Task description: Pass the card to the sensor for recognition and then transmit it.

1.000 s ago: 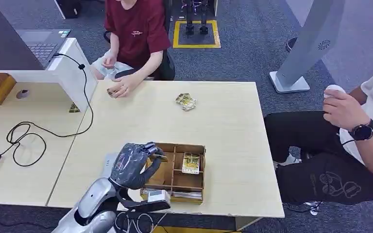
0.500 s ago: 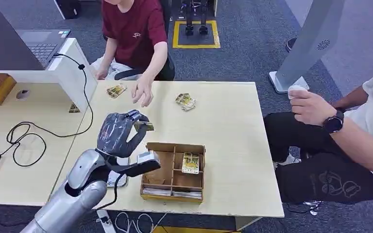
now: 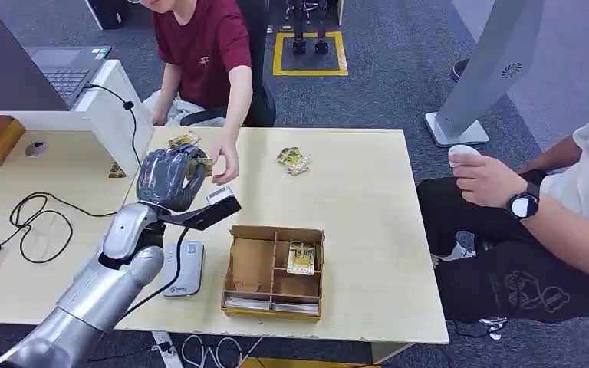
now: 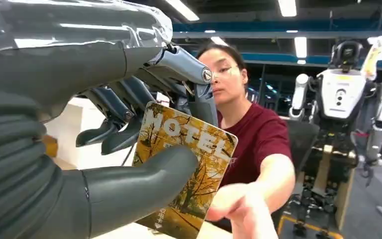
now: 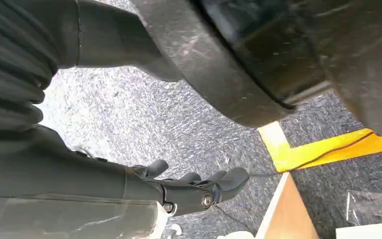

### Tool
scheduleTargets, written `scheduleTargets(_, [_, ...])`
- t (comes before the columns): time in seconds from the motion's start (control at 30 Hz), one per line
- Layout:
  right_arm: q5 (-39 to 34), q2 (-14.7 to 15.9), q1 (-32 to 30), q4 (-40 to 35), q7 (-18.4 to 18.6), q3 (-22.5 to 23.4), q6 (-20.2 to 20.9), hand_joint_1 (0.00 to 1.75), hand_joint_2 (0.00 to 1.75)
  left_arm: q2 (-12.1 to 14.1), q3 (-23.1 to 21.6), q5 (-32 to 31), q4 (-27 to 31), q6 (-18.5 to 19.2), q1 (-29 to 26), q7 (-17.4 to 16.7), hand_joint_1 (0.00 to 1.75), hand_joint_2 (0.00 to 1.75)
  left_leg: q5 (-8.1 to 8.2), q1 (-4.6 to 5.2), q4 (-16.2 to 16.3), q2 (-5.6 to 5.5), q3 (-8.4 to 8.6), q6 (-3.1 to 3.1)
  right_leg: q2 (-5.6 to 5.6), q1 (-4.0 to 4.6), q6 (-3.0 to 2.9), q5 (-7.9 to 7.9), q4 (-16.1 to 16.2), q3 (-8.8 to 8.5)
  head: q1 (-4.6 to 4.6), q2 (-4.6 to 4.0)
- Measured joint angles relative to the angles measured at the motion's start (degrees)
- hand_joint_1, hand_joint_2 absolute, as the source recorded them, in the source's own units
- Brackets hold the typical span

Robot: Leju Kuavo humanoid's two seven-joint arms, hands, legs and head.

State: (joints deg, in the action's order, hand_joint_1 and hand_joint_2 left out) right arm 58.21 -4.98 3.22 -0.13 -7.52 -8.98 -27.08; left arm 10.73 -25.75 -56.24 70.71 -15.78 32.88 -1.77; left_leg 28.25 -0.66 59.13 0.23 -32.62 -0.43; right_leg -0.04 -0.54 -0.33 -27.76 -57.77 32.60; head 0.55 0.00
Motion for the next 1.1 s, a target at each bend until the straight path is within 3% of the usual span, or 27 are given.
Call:
scheduleTargets(0.23, [0.0, 0.9, -0.4, 0.0, -1.3, 0.8, -0.1, 0.0, 1.75, 0.0, 0.8, 0.0, -1.6, 0.0, 0.1, 0.0, 1.75, 1.75, 0.0, 0.0, 0.0, 0.0, 0.0, 0.0, 0.0, 0.0, 0.0, 0.0, 0.0, 0.0, 0.0, 0.0])
scheduleTargets(0.27, [0.1, 1.0, -0.4, 0.0, -1.6, 0.9, -0.1, 0.0, 1.75, 0.0, 0.9, 0.0, -1.8, 0.0, 0.1, 0.0, 1.68, 1.75, 0.0, 0.0, 0.0, 0.0, 0.0, 0.0, 0.0, 0.0, 0.0, 0.01, 0.0, 0.0, 0.0, 0.0])
scheduleTargets(0.3, [0.1, 1.0, -0.4, 0.0, -1.9, 1.0, -0.2, 0.0, 1.75, 0.0, 1.0, 0.0, -1.9, 0.0, 0.1, 0.0, 0.1, 1.75, 0.0, 0.0, 0.0, 0.0, 0.0, 0.0, 0.0, 0.0, 0.0, 0.01, 0.0, 0.0, 0.0, -0.02])
scheduleTargets(0.33, [0.2, 1.1, -0.4, 0.0, -2.0, 1.2, -0.2, 0.0, 1.75, 0.0, 1.1, 0.0, -2.0, 0.0, 0.1, 0.0, 0.0, 1.75, 0.0, 0.0, 0.0, 0.0, 0.0, 0.0, 0.0, 0.0, 0.0, 0.01, 0.0, 0.0, 0.0, 0.0])
scheduleTargets(0.57, [1.2, 1.1, -0.5, 0.0, -1.5, 2.3, -0.1, 0.0, 1.75, 0.0, 1.5, -0.8, -2.6, -1.1, 0.1, -0.2, 0.0, 1.75, 0.0, 0.0, 0.0, 0.0, -0.01, 0.0, 0.0, 0.0, 0.0, 0.0, 0.0, 0.0, 0.0, 0.0])
scheduleTargets(0.73, [1.2, 1.1, -0.7, 0.0, -1.1, 3.3, -0.2, 0.0, 1.75, 1.4, 2.8, -3.0, -3.5, -3.3, 0.1, -2.7, 0.0, 1.75, 0.0, -0.01, 0.0, 0.03, -0.02, 0.0, 0.03, 0.0, 0.0, 0.0, 0.0, 0.0, 0.0, 0.0])
scheduleTargets(0.93, [1.2, 1.1, -1.4, 0.0, -1.0, 4.7, -0.4, 0.0, 1.75, 6.5, 7.7, -5.2, -5.0, -8.1, -0.9, -5.5, 0.0, 1.75, 0.0, -0.04, 0.0, 0.09, -0.02, -0.01, 0.11, 0.03, -0.02, -0.01, -0.1, 0.04, 0.0, 0.0])
scheduleTargets(1.1, [1.3, 1.1, -2.2, 0.0, -1.6, 6.3, -0.7, 0.0, 1.75, 12.9, 15.1, -4.0, -5.8, -10.4, -4.4, -5.3, 0.0, 1.75, 0.01, -0.06, -0.1, 0.17, -0.02, -0.03, 0.24, 0.05, -0.06, -0.05, -0.1, 0.07, -0.02, 0.0])
